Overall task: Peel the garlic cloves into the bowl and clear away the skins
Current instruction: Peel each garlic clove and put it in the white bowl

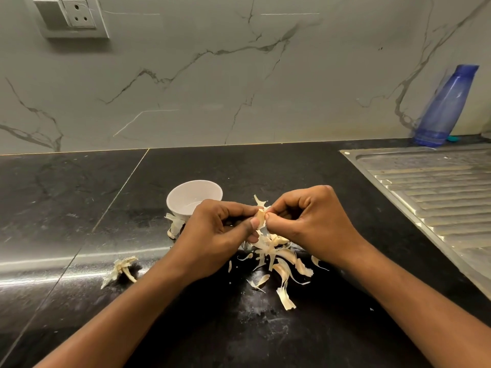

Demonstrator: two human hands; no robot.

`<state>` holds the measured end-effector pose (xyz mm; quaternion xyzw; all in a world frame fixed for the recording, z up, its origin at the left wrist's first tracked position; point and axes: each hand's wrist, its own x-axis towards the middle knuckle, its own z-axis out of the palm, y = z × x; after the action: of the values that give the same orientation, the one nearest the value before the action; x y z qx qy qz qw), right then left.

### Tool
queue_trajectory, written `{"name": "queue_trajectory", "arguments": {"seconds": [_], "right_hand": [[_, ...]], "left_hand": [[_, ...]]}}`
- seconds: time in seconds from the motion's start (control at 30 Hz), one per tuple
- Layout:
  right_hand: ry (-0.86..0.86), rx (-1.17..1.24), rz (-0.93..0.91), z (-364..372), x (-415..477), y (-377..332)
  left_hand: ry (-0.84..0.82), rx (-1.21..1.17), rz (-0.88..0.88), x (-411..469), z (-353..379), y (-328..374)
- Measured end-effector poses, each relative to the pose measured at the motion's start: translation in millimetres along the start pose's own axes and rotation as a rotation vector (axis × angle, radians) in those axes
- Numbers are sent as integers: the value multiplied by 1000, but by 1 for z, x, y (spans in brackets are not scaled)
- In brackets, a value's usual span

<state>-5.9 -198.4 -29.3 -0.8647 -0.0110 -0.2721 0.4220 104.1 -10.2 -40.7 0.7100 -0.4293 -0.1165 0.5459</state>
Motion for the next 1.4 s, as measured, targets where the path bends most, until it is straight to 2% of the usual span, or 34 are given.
{"name": "queue_trajectory", "arguments": {"seconds": [0.23,0.57,0.8,0.93,1.23,1.4], "right_hand": [[78,-38,-28,6,0,-2],[70,239,129,-5,4,-5],[-32,119,79,-4,2,-4],[-48,116,80,-5,3,-4],[27,142,102,-17,7,-2],[-23,94,77,-21,6,-4]], "left_hand": [[13,-76,6,1,2,2],[-59,-455,-197,3,-1,11],[19,-212,-99,2,-4,9],[26,-200,-88,2,-5,10],[71,-526,-261,2,-9,20],[46,-631,-316,3,-9,19]]}}
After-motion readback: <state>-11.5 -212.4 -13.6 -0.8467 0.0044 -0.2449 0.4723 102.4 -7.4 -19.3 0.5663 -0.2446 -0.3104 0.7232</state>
